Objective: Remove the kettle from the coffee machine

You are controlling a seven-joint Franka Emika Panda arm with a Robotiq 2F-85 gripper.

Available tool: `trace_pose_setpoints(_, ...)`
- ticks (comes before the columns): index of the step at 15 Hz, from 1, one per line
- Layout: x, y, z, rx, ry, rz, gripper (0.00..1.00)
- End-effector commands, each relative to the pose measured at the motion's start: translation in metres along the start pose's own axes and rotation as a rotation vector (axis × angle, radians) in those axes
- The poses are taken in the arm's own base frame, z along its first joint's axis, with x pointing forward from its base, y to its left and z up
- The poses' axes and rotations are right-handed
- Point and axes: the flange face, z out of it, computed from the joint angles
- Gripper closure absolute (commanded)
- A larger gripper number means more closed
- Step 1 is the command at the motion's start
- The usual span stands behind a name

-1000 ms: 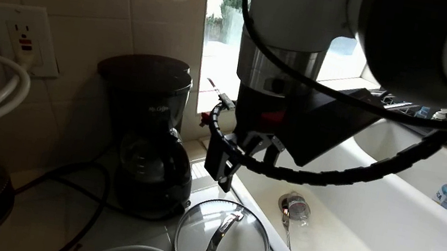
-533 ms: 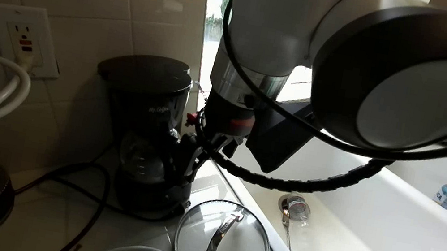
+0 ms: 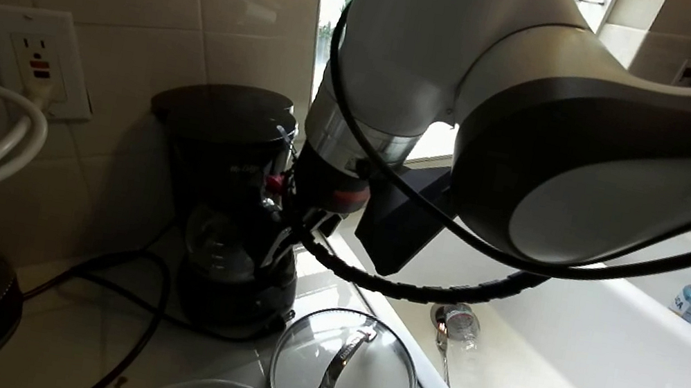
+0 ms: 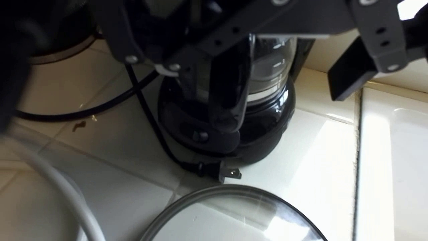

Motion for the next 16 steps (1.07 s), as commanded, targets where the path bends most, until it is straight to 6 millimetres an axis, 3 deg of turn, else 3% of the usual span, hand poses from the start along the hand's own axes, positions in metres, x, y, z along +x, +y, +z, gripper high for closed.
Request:
trace_pose_setpoints(1,0.003,-0.013,-0.002,0.007,0.017,0.011,0.00)
trace_pose_setpoints(3,0.003,-0.017,-0.005,0.011,0.022,0.016,0.00)
trace_pose_setpoints(4,0.004,-0.018,-0.006,0.020,0.022,0.023,0.25)
trace_pose_setpoints(5,0.005,-0.018,-0.006,0.024,0.023,0.032,0.26)
trace_pose_setpoints(11,0.009,-0.014,0.007,0.018,0.029,0.084,0.73)
trace_pose_setpoints(14,0.009,-0.016,0.014,0.032,0.036,0.086,0.66)
trace_pose_setpoints(15,0.009,-0.018,0.014,0.030,0.038,0.087,0.75)
trace_pose_setpoints(16,0.008,-0.020,0.013,0.028,0.041,0.086,0.90)
